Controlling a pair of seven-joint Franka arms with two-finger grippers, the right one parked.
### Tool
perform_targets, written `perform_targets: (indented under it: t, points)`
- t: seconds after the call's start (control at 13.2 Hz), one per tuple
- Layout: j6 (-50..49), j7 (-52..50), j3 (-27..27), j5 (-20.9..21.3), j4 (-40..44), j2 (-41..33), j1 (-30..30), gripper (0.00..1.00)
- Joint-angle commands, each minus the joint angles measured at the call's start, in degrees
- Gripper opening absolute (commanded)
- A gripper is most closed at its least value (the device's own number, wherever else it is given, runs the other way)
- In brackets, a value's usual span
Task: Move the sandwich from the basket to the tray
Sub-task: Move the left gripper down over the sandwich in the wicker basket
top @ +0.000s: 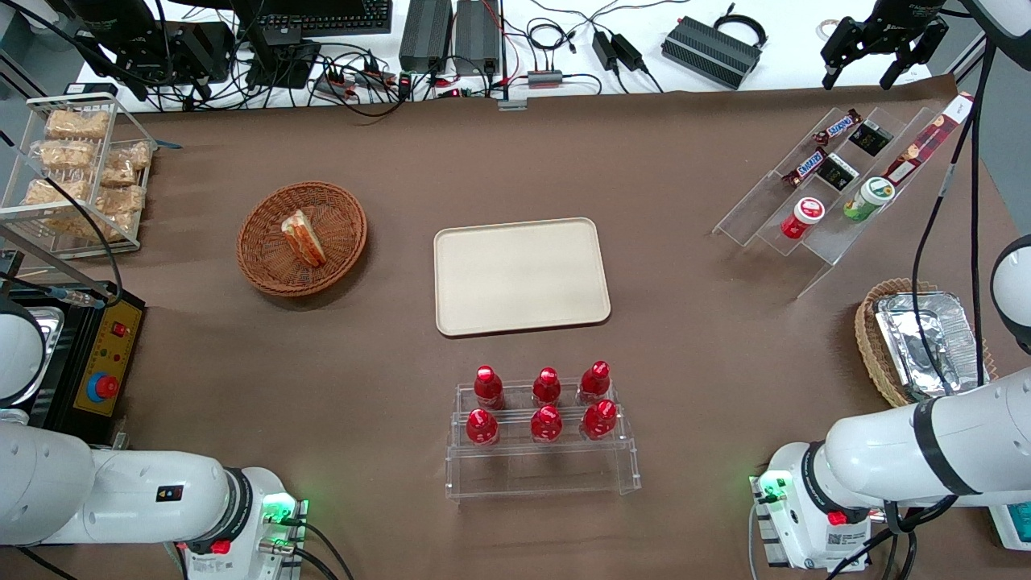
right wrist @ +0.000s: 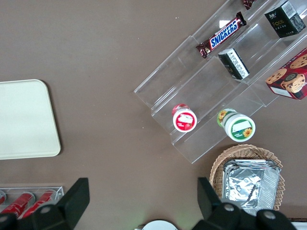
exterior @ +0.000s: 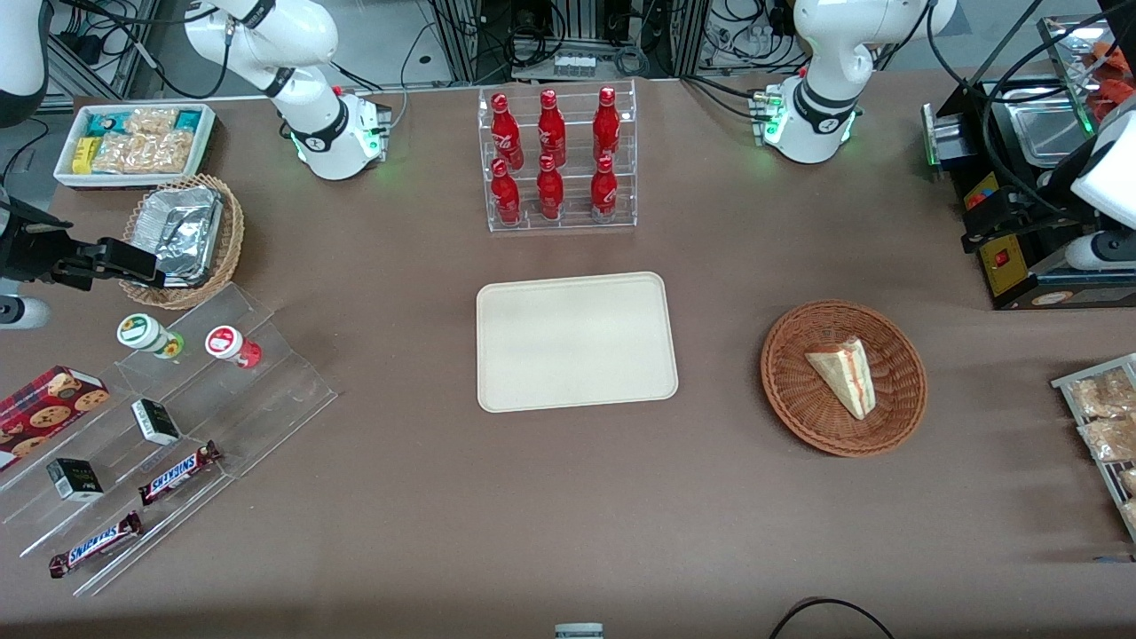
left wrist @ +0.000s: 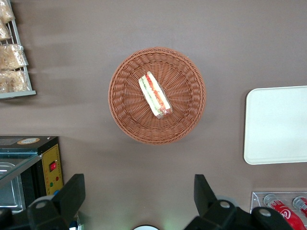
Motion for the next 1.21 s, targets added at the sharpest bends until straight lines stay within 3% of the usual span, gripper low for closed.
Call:
perform_targets:
  t: [0.0, 0.45, 1.13]
  points:
    - [-1.02, 0.45, -0.2, 0.26, 0.67, 0.02, 0.08, 1.0]
    - [4.32, -0.51, -0.38, 2.02, -3.79, 3.0, -0.44, 1.0]
    - [42.27, -16.67, -0.73, 2.11, -34.98, 3.18, -0.8, 1.0]
